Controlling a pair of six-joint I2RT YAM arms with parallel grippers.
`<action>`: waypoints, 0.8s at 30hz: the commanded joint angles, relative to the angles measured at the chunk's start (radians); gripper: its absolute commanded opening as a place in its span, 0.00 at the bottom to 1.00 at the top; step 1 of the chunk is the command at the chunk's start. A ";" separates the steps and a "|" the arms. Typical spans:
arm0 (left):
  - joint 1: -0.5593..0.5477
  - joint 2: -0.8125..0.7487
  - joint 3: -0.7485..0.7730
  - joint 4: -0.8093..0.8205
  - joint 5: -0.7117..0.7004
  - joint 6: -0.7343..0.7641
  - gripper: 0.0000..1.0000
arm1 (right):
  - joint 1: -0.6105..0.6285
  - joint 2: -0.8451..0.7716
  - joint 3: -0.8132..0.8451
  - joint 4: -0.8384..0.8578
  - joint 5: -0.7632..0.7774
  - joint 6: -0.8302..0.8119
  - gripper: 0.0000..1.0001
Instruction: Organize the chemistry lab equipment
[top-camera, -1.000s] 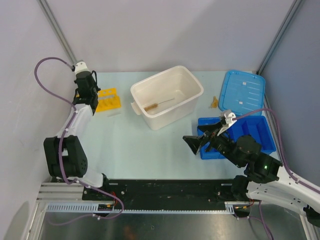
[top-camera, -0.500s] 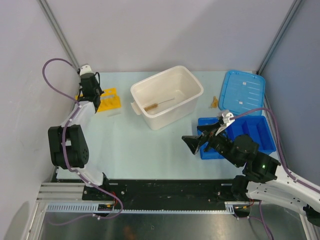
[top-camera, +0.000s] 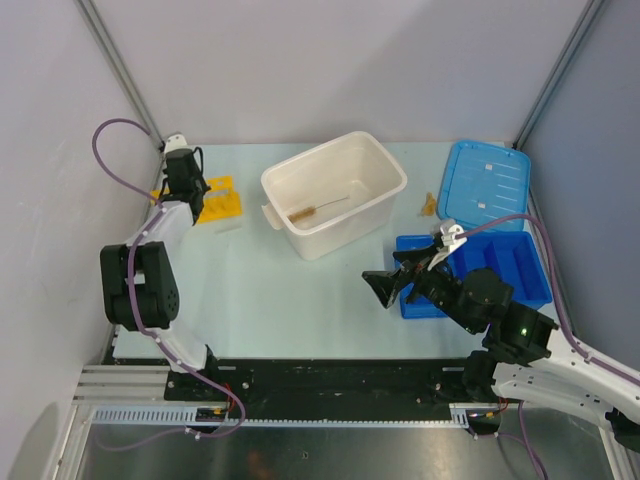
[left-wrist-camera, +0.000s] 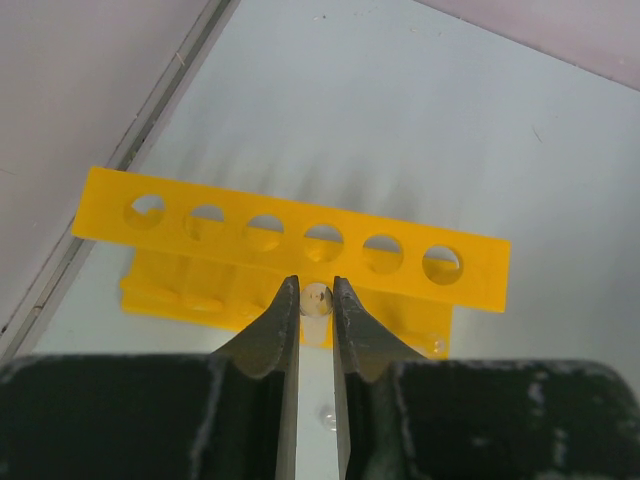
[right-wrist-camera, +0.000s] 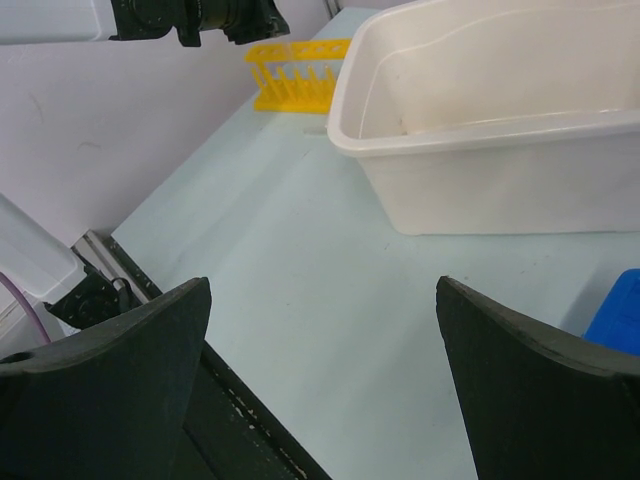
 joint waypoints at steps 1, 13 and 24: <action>0.006 0.026 0.034 0.044 0.007 -0.009 0.00 | 0.005 -0.009 0.003 0.028 0.031 0.008 0.99; 0.005 0.062 0.042 0.044 0.011 -0.004 0.01 | 0.005 -0.012 0.003 0.017 0.055 0.012 0.99; 0.005 0.052 0.030 0.027 0.040 -0.028 0.49 | 0.004 -0.015 0.003 0.021 0.065 0.009 0.99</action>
